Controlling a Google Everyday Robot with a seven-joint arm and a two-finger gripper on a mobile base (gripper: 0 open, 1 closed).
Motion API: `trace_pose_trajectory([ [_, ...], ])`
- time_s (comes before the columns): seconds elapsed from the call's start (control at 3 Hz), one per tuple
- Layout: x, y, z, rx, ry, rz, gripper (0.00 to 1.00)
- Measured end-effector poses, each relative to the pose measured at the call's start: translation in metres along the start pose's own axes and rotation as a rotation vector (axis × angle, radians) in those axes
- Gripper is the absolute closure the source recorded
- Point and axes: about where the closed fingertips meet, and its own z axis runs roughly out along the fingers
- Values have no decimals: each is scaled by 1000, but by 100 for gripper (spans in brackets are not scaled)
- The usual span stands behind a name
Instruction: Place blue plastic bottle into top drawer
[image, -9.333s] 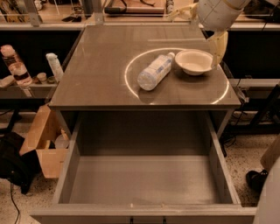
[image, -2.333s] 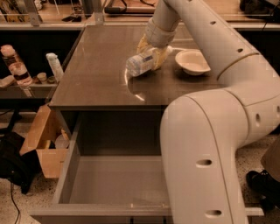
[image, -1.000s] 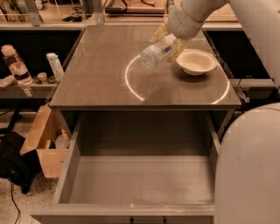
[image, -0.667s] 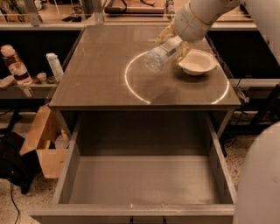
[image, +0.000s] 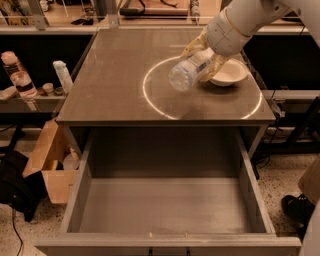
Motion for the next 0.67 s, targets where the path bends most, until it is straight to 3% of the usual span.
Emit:
trace_pose_trajectory([
  [0.67,-27,35,7,5,-68,44,100],
])
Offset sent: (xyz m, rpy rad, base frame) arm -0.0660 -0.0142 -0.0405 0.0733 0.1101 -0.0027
